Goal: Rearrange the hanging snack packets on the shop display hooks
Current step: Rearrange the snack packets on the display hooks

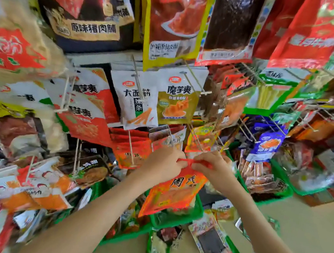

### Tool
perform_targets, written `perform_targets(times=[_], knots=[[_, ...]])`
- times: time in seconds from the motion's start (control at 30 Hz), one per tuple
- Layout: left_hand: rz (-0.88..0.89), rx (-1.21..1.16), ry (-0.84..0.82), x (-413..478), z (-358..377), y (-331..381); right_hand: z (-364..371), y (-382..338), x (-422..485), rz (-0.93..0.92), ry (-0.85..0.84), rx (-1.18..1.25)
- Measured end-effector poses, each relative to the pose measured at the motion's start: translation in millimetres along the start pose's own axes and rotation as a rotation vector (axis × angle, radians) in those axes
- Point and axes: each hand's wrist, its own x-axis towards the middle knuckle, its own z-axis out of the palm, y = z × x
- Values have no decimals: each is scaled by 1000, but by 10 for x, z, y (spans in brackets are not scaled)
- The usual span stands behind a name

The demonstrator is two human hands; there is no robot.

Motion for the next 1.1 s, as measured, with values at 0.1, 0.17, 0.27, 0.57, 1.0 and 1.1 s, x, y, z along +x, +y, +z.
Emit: perform_targets(times=[0.1,0.17,0.27,0.57,1.0,1.1], knots=[[-31,29,-2,248,442,29,22,415,-23,78,-41,38],[-49,15,-8,408,775,10,85,737,-25,134,-19,-12],[-138,-33,-10,634,1247,-55,186,1174,-16,187,46,-25],[-273,-91,81,837,1874,-205,546,1765,27,202,53,-147],[-494,-136,327,58,1639,-1354,1740,1067,301,-37,-156,-66],[-529,-121,345,-61,1546,-1749,2123,921,513,-30,-254,-31]])
